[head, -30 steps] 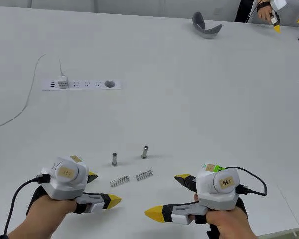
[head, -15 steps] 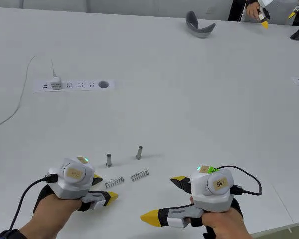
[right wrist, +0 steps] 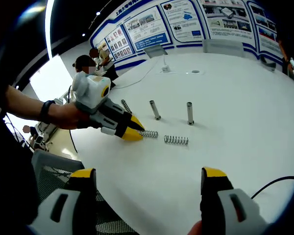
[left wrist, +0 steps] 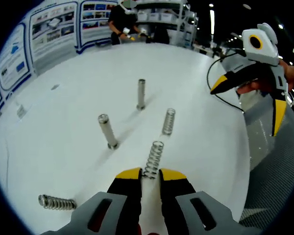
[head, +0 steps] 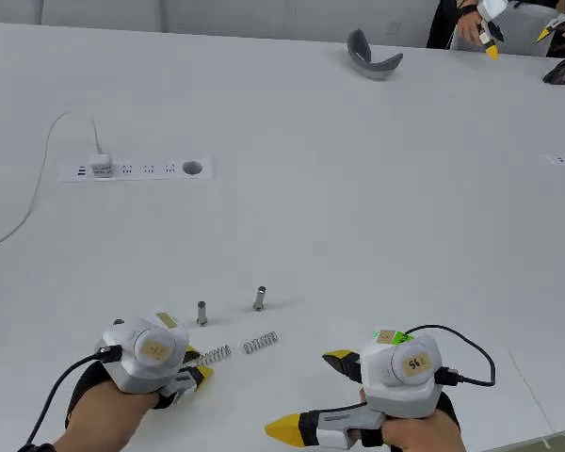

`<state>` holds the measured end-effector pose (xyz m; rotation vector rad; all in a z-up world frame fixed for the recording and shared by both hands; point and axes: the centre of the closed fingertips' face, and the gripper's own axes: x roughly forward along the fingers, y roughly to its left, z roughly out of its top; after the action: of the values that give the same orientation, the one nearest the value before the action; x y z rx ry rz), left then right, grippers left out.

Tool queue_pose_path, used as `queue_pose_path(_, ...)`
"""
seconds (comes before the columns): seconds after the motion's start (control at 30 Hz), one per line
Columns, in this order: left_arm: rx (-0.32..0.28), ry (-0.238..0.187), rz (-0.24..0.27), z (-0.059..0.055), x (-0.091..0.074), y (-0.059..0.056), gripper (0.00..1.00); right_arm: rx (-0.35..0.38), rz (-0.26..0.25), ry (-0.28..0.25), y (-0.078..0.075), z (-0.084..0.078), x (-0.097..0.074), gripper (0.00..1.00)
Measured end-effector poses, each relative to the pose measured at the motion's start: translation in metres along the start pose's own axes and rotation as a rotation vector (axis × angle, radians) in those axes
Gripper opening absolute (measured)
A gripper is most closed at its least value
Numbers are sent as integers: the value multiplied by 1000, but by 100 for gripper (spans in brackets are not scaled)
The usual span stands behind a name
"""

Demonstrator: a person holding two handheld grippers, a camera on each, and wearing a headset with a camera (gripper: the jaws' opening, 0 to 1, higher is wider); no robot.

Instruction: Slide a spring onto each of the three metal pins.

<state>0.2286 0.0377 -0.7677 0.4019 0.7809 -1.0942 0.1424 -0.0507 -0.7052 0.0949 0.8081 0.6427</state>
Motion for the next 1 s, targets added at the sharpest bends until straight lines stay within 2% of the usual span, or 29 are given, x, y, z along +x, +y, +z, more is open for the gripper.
queue_pose_path(0.17,11,13,15,0,1,2,12,-3,8,1,2,2,2,89)
queue_pose_path(0.27,-43,22,10,-2,-1,0,11,-3,12,2,3,2,3,89)
queue_pose_path(0.33,-49,23,10,-4,-3,1,11,-1,14,1,3,2,3,89)
queue_pose_path(0.57,-65,27,11,-13,-18,0,10,16,20,-6,4,0,2,89)
queue_pose_path(0.8,-91,21,9,-16,-31,-1,10,25,34,-7,8,-1,4,89)
queue_pose_path(0.87,-90,18,4,-17,-35,-2,10,25,40,-6,10,0,5,89)
queue_pose_path(0.93,-118,12,-5,-17,-40,-6,10,28,45,-7,11,0,5,89)
queue_pose_path(1.0,-109,9,-6,-19,-45,-9,10,33,48,-4,11,-1,7,89)
